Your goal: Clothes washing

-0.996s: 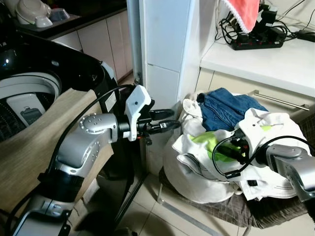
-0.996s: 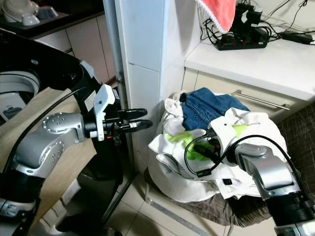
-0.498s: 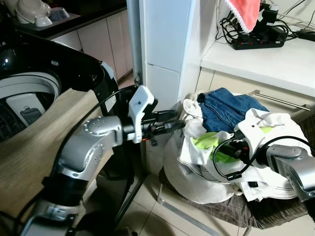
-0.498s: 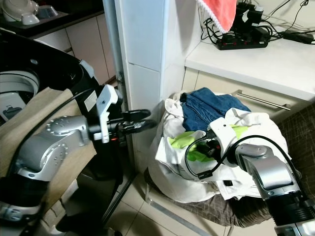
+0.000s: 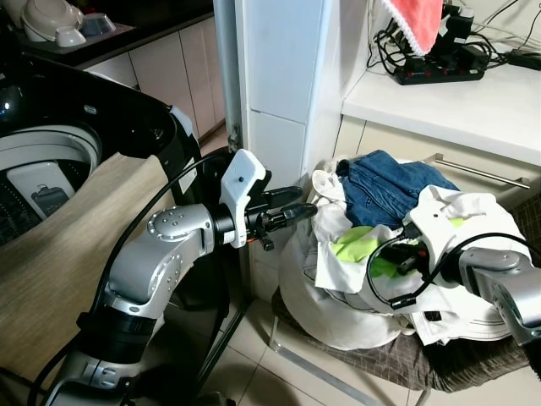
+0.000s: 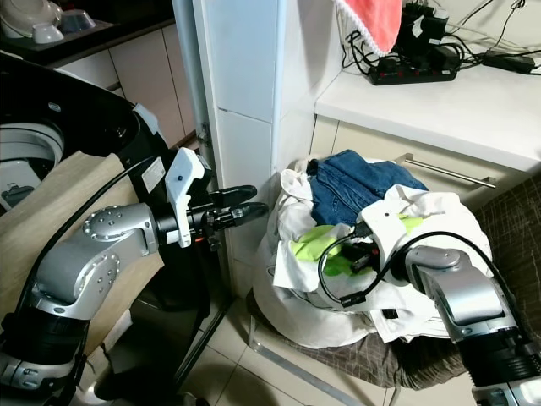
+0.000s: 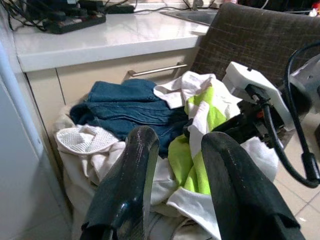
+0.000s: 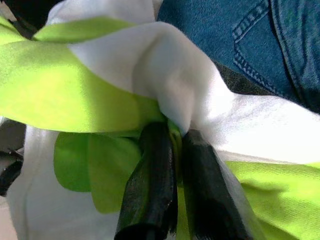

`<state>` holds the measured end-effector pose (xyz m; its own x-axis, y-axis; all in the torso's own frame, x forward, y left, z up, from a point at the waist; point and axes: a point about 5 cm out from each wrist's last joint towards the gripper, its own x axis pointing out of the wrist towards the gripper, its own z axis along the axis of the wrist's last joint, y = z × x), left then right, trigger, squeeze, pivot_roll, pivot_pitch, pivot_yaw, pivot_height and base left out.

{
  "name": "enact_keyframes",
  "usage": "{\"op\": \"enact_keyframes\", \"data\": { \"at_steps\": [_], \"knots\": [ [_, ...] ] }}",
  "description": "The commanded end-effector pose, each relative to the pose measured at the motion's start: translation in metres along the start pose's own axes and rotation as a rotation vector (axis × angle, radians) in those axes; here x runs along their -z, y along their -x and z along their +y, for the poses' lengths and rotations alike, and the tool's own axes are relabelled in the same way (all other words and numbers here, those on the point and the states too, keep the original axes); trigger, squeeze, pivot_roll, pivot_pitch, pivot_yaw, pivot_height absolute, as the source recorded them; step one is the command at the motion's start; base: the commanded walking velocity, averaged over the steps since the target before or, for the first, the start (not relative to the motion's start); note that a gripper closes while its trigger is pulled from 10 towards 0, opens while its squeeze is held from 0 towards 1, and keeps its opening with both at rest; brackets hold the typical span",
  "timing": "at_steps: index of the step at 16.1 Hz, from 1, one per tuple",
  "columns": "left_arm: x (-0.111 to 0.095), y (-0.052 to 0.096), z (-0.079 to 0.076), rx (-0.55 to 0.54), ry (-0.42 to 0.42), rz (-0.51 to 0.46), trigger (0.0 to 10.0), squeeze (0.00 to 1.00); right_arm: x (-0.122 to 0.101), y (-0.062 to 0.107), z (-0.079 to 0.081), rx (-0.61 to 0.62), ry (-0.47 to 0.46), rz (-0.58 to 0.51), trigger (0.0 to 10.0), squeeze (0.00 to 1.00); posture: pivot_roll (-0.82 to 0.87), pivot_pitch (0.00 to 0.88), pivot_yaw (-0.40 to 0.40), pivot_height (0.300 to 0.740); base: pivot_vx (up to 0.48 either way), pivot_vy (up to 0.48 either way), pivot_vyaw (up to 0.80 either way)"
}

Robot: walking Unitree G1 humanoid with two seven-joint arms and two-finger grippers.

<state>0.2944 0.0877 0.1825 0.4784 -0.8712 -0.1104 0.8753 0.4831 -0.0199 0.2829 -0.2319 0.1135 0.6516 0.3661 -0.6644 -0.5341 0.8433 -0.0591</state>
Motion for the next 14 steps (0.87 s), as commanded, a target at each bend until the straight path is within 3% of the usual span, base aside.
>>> {"op": "enact_keyframes", "data": {
  "at_steps": [1, 4, 5, 7, 10, 14],
  "knots": [
    [-0.003, 0.0, 0.001, -0.028, -0.018, -0.005, 10.0, 0.0, -0.01, 0.004, -0.004, 0.0, -0.025, -0.046, 0.0, 0.0, -0.14, 0.0, 0.028, 0.74, 0.0, 0.0, 0.0],
    [-0.011, -0.002, 0.004, -0.065, -0.046, -0.059, 10.0, 0.0, -0.025, 0.013, -0.006, -0.037, -0.091, -0.162, 0.0, 0.0, -0.14, 0.0, 0.028, 0.74, 0.0, 0.0, 0.0],
    [-0.02, -0.005, 0.004, -0.079, -0.018, -0.114, 10.0, 0.0, -0.035, 0.023, -0.006, -0.078, -0.085, -0.236, 0.0, 0.0, -0.14, 0.0, 0.028, 0.74, 0.0, 0.0, 0.0],
    [-0.034, -0.013, -0.007, -0.02, -0.048, -0.205, 10.0, 0.0, -0.061, 0.048, 0.005, -0.235, -0.071, -0.458, 0.0, 0.0, -0.14, 0.0, 0.03, 0.74, 0.0, 0.0, 0.0],
    [-0.033, -0.026, -0.018, 0.04, -0.051, -0.2, 10.0, 0.0, -0.084, 0.07, 0.013, -0.338, -0.054, -0.64, 0.0, 0.0, -0.14, 0.0, 0.033, 0.74, 0.0, 0.0, 0.0],
    [-0.031, -0.041, -0.032, 0.126, -0.024, -0.207, 10.0, 0.0, -0.094, 0.083, 0.018, -0.397, -0.062, -0.743, 0.0, 0.0, -0.15, 0.0, 0.037, 0.74, 0.0, 0.0, 0.0]
  ]
}}
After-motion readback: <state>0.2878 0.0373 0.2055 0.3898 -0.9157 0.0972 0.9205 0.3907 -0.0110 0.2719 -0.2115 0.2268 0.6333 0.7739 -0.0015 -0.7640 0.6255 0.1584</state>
